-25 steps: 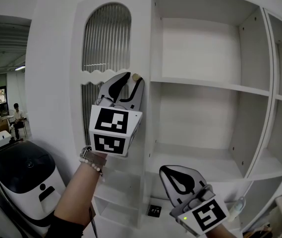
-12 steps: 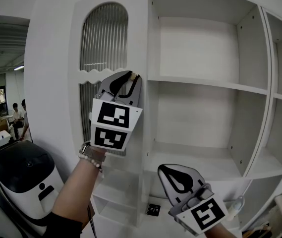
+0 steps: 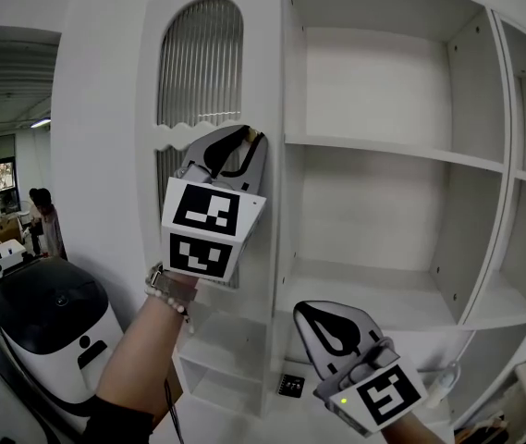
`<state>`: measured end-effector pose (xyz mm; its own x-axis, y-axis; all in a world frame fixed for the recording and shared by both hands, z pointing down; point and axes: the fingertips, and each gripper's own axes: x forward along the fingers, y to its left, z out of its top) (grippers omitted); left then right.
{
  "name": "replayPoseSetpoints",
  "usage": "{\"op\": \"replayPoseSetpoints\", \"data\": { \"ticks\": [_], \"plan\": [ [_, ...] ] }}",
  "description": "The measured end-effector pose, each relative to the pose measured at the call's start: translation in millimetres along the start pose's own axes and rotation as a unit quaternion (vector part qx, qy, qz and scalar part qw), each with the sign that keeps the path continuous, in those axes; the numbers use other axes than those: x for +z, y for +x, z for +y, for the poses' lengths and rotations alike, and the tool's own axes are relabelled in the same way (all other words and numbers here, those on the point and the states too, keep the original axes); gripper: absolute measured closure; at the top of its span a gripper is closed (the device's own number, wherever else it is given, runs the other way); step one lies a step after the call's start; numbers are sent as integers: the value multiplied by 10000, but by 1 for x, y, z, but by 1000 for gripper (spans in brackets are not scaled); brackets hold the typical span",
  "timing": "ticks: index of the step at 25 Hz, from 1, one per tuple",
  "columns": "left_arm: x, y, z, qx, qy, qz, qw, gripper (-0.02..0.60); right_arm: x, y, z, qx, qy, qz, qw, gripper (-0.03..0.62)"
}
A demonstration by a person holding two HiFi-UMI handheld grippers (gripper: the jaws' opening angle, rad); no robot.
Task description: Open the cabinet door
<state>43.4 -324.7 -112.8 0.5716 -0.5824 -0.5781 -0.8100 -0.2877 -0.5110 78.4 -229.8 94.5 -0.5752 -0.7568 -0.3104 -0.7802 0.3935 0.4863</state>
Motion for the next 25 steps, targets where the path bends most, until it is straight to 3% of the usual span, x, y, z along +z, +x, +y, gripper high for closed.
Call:
{"op": "replayPoseSetpoints", "data": {
  "ticks": [15,25],
  "plan": [
    [20,-32,10,-100,21,-77,9999,503,-5,21,23,318,552,50,9980,588],
    [32,-53,19,-172,108,-73,9998,502,-15,43,40,493,918,205,9943,507]
  ]
}}
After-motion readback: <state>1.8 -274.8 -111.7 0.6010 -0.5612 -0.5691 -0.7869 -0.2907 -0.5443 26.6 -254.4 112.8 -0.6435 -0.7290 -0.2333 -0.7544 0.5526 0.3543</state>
